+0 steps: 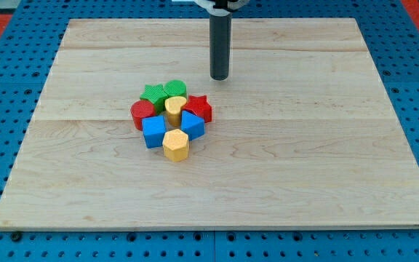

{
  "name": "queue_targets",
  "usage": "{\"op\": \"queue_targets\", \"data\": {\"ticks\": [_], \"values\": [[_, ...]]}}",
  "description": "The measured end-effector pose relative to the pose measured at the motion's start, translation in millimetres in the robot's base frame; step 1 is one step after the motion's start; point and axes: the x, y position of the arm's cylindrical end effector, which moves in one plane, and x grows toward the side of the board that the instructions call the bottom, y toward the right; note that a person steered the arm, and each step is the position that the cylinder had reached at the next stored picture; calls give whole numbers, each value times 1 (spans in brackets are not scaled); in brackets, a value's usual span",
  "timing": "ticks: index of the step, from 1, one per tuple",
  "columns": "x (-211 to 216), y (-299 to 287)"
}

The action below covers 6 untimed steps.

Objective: Separate yellow heart and the red star

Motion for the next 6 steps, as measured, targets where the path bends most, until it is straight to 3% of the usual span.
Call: {"op": "queue_targets", "data": {"ticks": [2,4,6], "values": [[-3,0],[25,-11],[61,-83]]}}
